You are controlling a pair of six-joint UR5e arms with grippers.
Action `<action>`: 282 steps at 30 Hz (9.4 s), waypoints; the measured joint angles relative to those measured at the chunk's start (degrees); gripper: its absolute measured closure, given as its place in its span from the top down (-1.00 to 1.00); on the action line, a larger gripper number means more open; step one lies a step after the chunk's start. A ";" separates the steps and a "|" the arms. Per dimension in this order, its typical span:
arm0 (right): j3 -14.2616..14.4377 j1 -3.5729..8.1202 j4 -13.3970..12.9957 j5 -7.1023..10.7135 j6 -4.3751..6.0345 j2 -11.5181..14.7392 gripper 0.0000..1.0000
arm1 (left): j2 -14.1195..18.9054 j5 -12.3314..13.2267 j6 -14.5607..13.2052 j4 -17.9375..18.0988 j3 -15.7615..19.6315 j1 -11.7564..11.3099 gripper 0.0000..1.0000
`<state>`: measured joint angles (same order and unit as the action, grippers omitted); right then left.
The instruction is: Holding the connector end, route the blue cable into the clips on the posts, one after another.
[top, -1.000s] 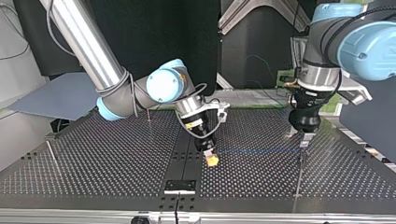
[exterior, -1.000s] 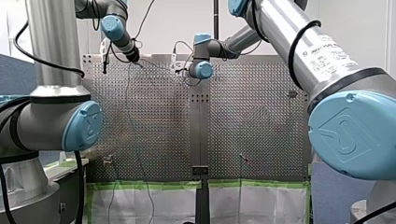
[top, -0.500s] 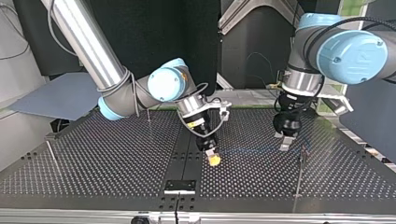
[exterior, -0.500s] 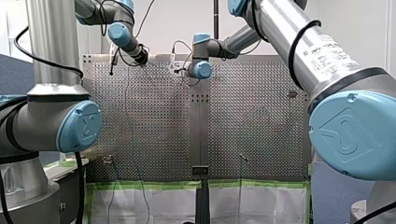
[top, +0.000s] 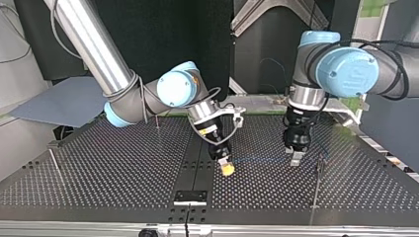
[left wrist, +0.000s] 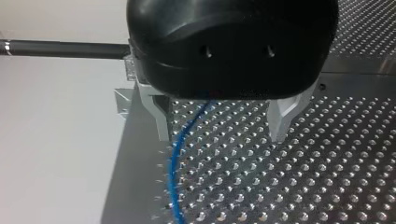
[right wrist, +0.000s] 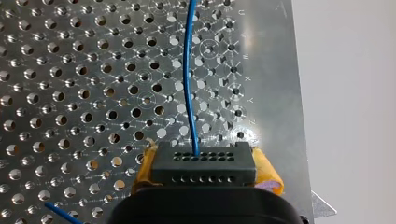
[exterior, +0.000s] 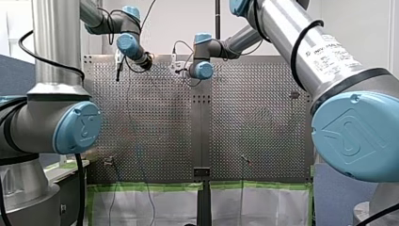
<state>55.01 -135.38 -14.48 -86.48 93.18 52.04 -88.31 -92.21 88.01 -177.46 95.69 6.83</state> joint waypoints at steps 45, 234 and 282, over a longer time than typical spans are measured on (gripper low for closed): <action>0.06 0.35 0.08 0.05 0.42 -0.05 -1.00 | -4.81 -5.98 1.23 9.98 -1.05 1.17 0.68; 54.87 27.43 -41.40 3.70 -0.79 -13.78 -1.00 | -55.87 -28.24 6.71 39.67 -4.65 36.93 -1.00; 52.54 36.20 -39.57 16.58 -4.70 -13.76 -1.00 | -68.77 -35.42 7.17 33.38 -27.79 40.77 -1.00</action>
<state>107.55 -99.18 -54.06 -69.90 88.48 38.28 -157.08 -127.63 95.18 -144.09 67.90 47.60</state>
